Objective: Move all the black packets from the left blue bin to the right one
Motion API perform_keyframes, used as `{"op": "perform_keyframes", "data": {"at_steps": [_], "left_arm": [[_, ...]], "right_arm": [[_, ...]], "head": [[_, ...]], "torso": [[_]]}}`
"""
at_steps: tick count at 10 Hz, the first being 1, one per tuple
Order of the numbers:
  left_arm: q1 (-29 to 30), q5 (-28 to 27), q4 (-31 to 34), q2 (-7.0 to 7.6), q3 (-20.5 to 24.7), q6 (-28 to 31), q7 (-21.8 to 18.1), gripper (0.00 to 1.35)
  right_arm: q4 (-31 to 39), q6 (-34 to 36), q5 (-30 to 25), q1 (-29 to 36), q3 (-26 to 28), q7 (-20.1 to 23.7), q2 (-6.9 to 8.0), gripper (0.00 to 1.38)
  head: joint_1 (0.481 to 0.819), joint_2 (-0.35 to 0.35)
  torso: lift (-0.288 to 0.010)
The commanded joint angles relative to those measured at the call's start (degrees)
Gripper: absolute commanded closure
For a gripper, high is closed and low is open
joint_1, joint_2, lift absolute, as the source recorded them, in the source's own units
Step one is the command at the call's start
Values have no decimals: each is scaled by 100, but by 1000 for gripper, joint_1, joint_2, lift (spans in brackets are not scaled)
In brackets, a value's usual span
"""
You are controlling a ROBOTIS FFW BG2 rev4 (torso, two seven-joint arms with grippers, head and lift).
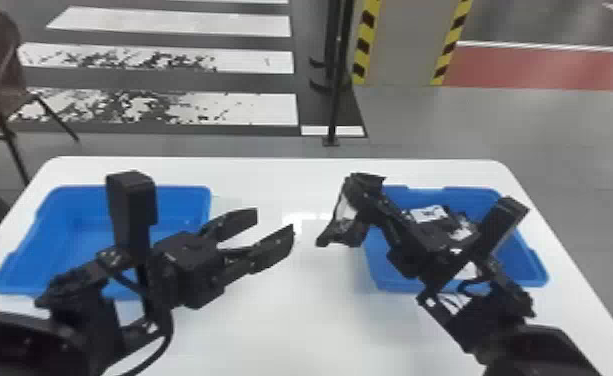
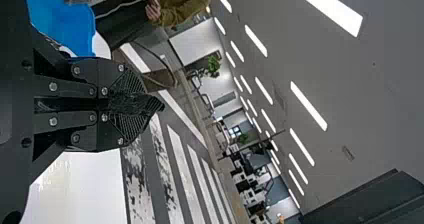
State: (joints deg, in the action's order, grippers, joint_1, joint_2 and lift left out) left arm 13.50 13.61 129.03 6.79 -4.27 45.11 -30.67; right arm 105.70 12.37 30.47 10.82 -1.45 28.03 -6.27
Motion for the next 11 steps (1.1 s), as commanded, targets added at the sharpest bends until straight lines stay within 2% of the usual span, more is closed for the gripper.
{"op": "perform_keyframes", "data": {"at_steps": [1,4,5,6,7,8,9,10,11], "left_arm": [[464,124,112,-73,404,-349,0,148],[1280,375,534,-152,1009,-686,0,148],[1561,375,801,-249,1261,-700,8,148],[1800,375,1026,-354,1512,-715,8,148],[1983,387,1167,-442,1752,-757,35,148],[2039,387,1209,-512,1958,-771,35,148],[2025,387,1209,-504,2049,-813,35,148],[2011,398,1251,-495,2095,-940,35,150],[2011,410,1364,-495,2141,-925,35,148]], "right_arm": [[-143,70,-76,-182,408,-8,-58,1276],[-509,141,-750,-421,1356,-79,-94,1276],[-579,295,-967,-435,1585,-79,-138,1276],[-593,619,-933,-435,1619,-79,-217,1274],[-607,774,-910,-435,1619,-70,-243,1156],[-650,858,-865,-435,1619,-70,-243,926],[-664,886,-876,-435,1619,-70,-243,654],[-650,886,-922,-435,1619,-61,-243,484],[-425,886,-1047,-323,1653,-61,-252,389]], "head": [[695,-69],[695,-107],[695,-136],[695,-156],[695,-158],[695,-142],[695,-129],[695,-110],[695,-98]], "torso": [[-140],[-140],[-140],[-140],[-140],[-140],[-140],[-140],[-140]]}}
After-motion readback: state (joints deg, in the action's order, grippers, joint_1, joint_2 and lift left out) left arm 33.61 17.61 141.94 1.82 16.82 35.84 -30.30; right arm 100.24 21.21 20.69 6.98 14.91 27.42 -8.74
